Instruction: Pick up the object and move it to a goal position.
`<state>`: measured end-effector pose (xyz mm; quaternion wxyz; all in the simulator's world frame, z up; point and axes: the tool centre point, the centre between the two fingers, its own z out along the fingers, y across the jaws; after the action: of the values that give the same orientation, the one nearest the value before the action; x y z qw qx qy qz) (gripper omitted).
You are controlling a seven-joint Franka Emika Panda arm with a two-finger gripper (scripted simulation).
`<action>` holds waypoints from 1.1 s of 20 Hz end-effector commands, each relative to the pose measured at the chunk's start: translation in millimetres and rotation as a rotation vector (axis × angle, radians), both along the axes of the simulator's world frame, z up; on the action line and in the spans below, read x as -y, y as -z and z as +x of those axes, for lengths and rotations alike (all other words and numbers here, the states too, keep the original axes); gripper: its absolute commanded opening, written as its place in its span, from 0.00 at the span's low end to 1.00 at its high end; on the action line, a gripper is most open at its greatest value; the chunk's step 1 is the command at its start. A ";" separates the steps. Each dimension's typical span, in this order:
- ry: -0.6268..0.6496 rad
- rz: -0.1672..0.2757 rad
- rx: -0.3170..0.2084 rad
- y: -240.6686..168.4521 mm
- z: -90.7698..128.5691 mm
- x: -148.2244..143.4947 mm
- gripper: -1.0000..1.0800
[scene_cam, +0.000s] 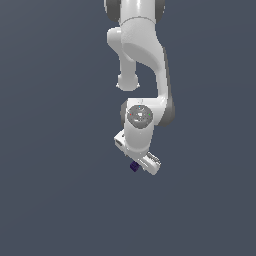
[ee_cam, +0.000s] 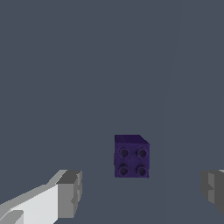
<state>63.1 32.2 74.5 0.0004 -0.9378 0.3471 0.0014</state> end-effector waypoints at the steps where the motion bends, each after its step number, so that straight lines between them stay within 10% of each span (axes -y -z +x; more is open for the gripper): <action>1: 0.018 -0.001 0.002 1.7 1.7 0.3 0.96; 22: 0.025 -0.002 0.002 52.7 2.0 0.4 0.96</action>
<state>64.0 31.6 22.3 -0.0004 -0.9334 0.3589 0.0009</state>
